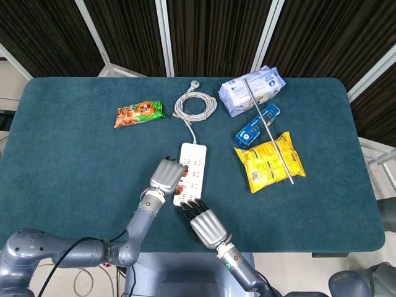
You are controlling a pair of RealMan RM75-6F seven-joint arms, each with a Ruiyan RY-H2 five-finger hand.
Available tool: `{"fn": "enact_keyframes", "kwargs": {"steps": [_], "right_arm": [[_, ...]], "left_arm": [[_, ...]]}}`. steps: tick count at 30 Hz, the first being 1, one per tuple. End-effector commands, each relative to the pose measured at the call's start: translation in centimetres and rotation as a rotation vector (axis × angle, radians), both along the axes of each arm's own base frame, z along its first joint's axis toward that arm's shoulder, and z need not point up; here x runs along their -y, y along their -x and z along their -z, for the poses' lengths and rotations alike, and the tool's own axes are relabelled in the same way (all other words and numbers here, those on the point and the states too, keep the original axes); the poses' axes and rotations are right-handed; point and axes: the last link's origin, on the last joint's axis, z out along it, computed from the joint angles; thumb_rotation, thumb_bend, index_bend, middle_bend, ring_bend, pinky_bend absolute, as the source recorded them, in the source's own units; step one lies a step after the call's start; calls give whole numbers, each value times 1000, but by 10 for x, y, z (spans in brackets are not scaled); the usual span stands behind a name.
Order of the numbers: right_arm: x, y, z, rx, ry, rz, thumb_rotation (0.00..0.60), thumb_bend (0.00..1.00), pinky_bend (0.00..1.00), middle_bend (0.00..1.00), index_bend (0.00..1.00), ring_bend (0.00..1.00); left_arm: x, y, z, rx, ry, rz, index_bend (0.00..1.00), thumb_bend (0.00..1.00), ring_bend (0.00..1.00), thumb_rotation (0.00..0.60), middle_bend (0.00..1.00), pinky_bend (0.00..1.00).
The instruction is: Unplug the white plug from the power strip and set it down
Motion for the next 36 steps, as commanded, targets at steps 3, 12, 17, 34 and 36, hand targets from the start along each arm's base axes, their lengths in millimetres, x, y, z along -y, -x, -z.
{"fn": "enact_keyframes", "kwargs": {"steps": [3, 12, 17, 34, 36], "right_arm": [[0, 0, 1, -3, 0, 1, 600, 503, 188, 201, 224, 178], [0, 1, 3, -6, -2, 1, 600, 504, 188, 201, 224, 177], [-1, 2, 2, -7, 0, -1, 600, 504, 188, 201, 224, 178], [-3, 1, 4, -9, -2, -2, 600, 503, 188, 201, 224, 177], [-3, 2, 3, -9, -2, -1, 600, 503, 188, 201, 224, 177]], "left_arm": [[-1, 1, 0, 10, -1, -5, 823, 322, 389, 600, 845, 293], [2, -16, 6, 42, 9, 31, 823, 322, 389, 600, 845, 294], [2, -9, 5, 30, 4, 24, 823, 322, 389, 600, 845, 294], [-2, -9, -2, 52, -9, 27, 824, 323, 395, 600, 851, 306], [-1, -11, -1, 55, -6, 32, 824, 323, 395, 600, 851, 306]]}}
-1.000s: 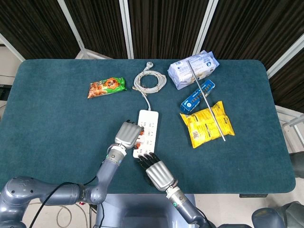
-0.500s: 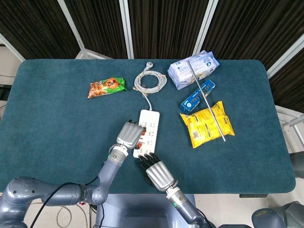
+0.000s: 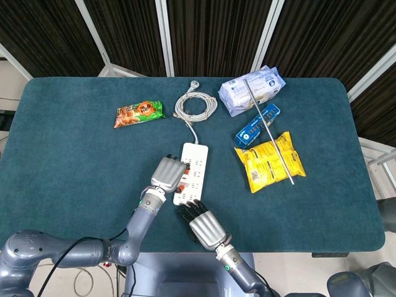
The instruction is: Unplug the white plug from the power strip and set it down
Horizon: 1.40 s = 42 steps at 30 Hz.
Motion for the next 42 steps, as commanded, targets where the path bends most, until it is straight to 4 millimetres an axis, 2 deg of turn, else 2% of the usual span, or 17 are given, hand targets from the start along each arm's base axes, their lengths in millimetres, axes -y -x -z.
{"fn": "enact_keyframes", "kwargs": {"steps": [1, 9, 27, 33, 39, 42], "right_arm": [[0, 0, 0, 0, 0, 1, 600, 503, 188, 201, 224, 177], [1, 3, -1, -2, -1, 6, 600, 503, 188, 201, 224, 178], [-1, -3, 0, 4, 4, -5, 600, 504, 188, 201, 224, 177], [4, -10, -8, 17, 42, -26, 600, 504, 188, 201, 224, 177], [17, -22, -24, 42, 127, -56, 600, 504, 188, 201, 222, 177], [24, -30, -35, 68, 182, -66, 600, 504, 188, 200, 180, 177]], "left_arm": [[1, -2, 1, 3, 3, 5, 824, 323, 395, 600, 851, 307], [4, -7, 3, 13, 7, 14, 824, 322, 405, 600, 851, 315], [-14, -18, -28, 100, -53, 3, 824, 322, 406, 600, 851, 316], [-21, -11, -43, 102, -92, -1, 824, 323, 406, 600, 851, 316], [-28, 3, -60, 105, -131, -18, 824, 323, 406, 600, 851, 316], [-30, 11, -67, 101, -142, -31, 824, 322, 406, 600, 851, 316]]}}
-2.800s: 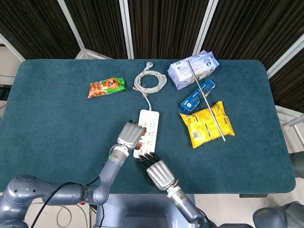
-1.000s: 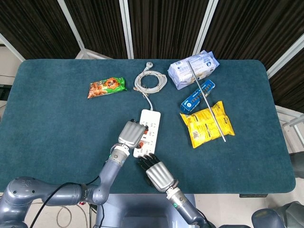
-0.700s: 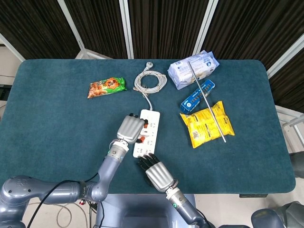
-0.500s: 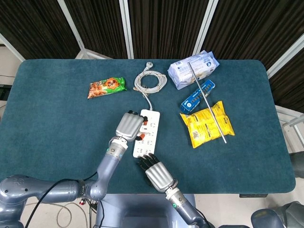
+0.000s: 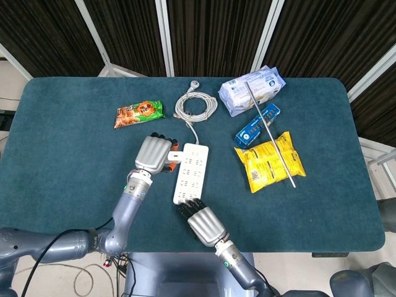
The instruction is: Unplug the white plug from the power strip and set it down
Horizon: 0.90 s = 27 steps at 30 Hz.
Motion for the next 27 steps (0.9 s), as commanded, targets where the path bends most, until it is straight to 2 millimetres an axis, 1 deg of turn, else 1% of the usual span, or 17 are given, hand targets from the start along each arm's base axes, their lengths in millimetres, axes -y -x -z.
{"fn": "enact_keyframes", "kwargs": {"steps": [1, 7, 11, 15, 21, 24, 25, 27], "right_arm": [[8, -9, -13, 30, 57, -14, 600, 504, 188, 198, 170, 176], [21, -18, -36, 45, 139, -43, 600, 503, 188, 158, 140, 144], [30, -18, -51, 49, 180, -32, 600, 504, 188, 158, 140, 144], [39, -10, -68, 36, 220, -20, 600, 504, 188, 154, 140, 144], [49, 9, -94, 26, 265, 25, 600, 503, 188, 149, 139, 138], [53, 18, -105, 19, 288, 42, 600, 503, 188, 138, 117, 126], [54, 22, -109, 17, 297, 49, 600, 503, 187, 135, 110, 123], [56, 28, -115, 10, 313, 58, 600, 504, 173, 121, 91, 110]], "left_arm": [[-1, 8, -5, 0, -7, -14, 823, 322, 406, 600, 851, 316], [-1, 24, -10, -10, -11, -35, 823, 323, 406, 600, 851, 316], [0, 34, -10, -28, -15, -39, 817, 322, 406, 600, 846, 317], [2, 48, -9, -60, -20, -45, 808, 323, 405, 600, 839, 317], [8, 74, -6, -121, -14, -70, 773, 322, 403, 600, 810, 314], [12, 88, -4, -137, -10, -89, 706, 288, 386, 600, 743, 295], [14, 92, -3, -141, -9, -95, 665, 259, 368, 600, 691, 279], [16, 99, -4, -144, -9, -109, 554, 177, 298, 600, 530, 225]]}}
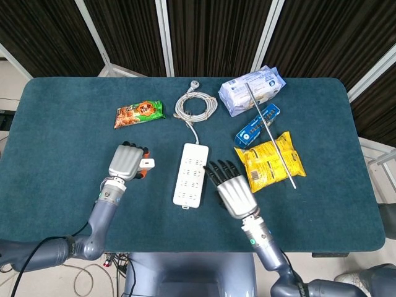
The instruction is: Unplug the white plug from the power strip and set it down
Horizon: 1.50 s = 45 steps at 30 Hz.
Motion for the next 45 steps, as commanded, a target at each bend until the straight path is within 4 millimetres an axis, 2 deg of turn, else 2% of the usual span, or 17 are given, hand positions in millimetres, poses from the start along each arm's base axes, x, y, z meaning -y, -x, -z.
{"fn": "enact_keyframes", "kwargs": {"steps": [1, 2, 3, 5, 7, 9, 14, 20, 22, 24, 31, 39, 45], "right_arm": [[3, 11, -12, 0, 30, 25, 600, 504, 168, 114, 81, 105], [4, 13, -15, 0, 37, 30, 600, 504, 158, 103, 61, 96], [4, 17, -18, -1, 47, 37, 600, 503, 151, 93, 40, 85], [6, 24, -25, -6, 67, 48, 600, 503, 141, 77, 17, 70], [7, 32, -34, -6, 90, 69, 600, 503, 138, 60, 4, 56], [8, 42, -43, -6, 108, 92, 600, 504, 133, 49, 0, 43], [3, 67, -68, 5, 152, 143, 600, 505, 113, 26, 0, 19], [-6, 95, -85, 17, 163, 191, 600, 505, 63, 0, 0, 0], [-12, 106, -90, 26, 162, 217, 600, 503, 39, 0, 0, 0], [-24, 120, -96, 36, 158, 239, 600, 497, 19, 0, 0, 0], [-65, 164, -114, 32, 149, 317, 600, 407, 0, 0, 0, 0], [-95, 183, -125, 82, 182, 320, 600, 400, 0, 0, 0, 0], [-94, 187, -130, 90, 203, 313, 600, 398, 0, 0, 0, 0]], "left_arm": [[3, 10, -1, -4, -4, -18, 510, 144, 267, 600, 464, 201], [4, 12, -2, -4, -6, -25, 440, 100, 216, 600, 368, 166], [5, 15, -3, -2, -8, -33, 387, 75, 183, 600, 308, 145], [6, 18, -6, 12, -15, -46, 222, 33, 103, 600, 181, 92], [7, 22, -10, 34, -26, -64, 131, 22, 69, 600, 127, 63], [8, 26, -16, 62, -43, -79, 85, 17, 52, 600, 93, 54], [16, 39, -36, 128, -84, -113, 75, 16, 48, 600, 83, 54], [42, 58, -60, 186, -121, -133, 74, 16, 47, 600, 73, 54], [57, 66, -69, 201, -140, -139, 63, 13, 32, 600, 62, 52], [80, 80, -81, 226, -165, -147, 44, 10, 12, 600, 42, 44], [143, 116, -113, 206, -242, -125, 0, 0, 0, 600, 0, 12], [182, 138, -128, 212, -295, -126, 0, 0, 0, 600, 0, 12], [188, 149, -134, 195, -310, -114, 0, 0, 0, 600, 0, 12]]}}
